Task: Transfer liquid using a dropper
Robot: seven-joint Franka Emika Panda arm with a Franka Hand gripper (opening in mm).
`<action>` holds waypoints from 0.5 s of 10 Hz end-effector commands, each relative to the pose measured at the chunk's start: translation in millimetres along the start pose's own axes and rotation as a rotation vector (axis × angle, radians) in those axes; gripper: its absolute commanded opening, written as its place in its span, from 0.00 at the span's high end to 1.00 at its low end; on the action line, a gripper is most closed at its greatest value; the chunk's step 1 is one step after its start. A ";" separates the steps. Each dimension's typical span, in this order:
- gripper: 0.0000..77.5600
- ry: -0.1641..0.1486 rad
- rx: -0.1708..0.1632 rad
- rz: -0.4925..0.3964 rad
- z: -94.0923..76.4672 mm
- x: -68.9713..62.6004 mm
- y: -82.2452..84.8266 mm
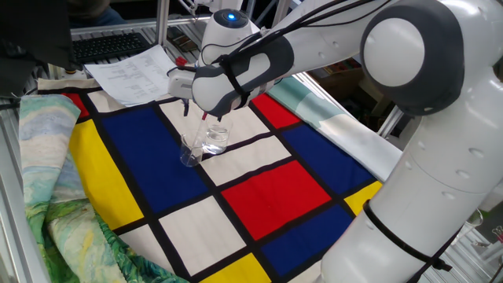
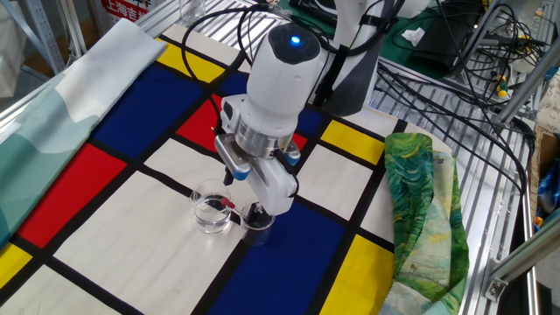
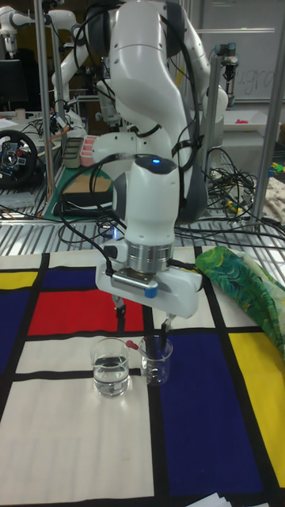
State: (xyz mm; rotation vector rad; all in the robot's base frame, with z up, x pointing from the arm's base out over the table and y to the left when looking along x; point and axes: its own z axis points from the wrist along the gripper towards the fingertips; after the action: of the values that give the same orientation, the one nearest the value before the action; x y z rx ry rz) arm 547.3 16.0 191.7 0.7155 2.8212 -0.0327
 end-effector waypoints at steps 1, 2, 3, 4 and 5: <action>0.00 -0.046 0.011 0.053 23.1 5.6 4.5; 0.00 -0.047 0.011 0.053 23.3 5.5 4.7; 0.00 -0.048 0.011 0.053 23.3 5.3 4.8; 0.00 -0.050 0.012 0.053 23.2 4.4 5.4; 0.00 -0.051 0.010 0.054 23.2 4.2 5.5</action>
State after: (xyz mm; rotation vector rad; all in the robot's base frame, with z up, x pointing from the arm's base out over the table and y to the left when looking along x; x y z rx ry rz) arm 550.1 20.9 167.1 0.7827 2.7579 -0.0579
